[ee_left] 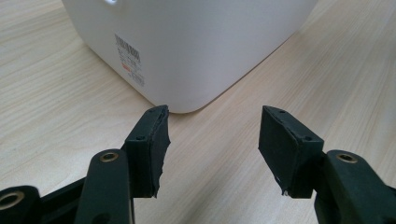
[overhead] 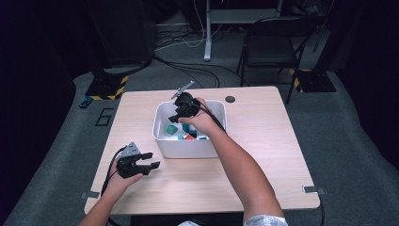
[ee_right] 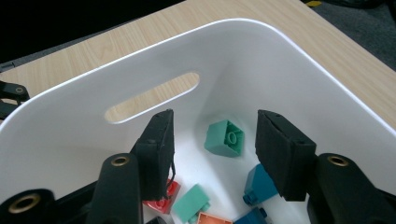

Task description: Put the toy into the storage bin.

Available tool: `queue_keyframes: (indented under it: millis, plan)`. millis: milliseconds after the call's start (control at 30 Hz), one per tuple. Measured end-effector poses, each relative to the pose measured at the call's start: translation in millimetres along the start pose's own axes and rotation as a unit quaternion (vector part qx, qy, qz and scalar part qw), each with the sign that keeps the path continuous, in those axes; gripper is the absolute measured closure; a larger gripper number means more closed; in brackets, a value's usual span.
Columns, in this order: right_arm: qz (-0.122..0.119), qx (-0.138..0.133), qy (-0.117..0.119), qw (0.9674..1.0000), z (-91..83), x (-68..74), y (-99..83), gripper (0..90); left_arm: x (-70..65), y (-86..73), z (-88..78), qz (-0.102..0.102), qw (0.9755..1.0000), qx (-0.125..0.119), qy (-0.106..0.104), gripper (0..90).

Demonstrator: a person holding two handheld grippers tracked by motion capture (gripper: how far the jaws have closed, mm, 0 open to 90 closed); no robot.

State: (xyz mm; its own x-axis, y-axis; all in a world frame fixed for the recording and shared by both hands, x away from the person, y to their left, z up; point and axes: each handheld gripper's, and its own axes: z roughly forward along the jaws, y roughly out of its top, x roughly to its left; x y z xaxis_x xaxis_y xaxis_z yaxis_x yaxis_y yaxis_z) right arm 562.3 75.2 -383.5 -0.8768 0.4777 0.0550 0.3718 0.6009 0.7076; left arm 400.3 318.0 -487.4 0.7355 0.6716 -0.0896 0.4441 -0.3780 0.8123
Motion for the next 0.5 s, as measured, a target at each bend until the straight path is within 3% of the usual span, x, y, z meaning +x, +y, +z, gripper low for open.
queue_keyframes:
  millis: [133, 500]
  plan:
    - [0.002, -0.02, -0.003, 0.9998, -15.6, -0.3, -2.2, 44.9, 0.1, 0.2, -1.0, 0.001, 1.0, 0.006, 0.002, 42.4]
    - [0.005, -0.042, -0.011, 0.999, -49.0, 7.6, -7.0, 39.7, 1.9, -1.1, -0.5, -0.001, 1.0, 0.002, 0.007, 42.3]
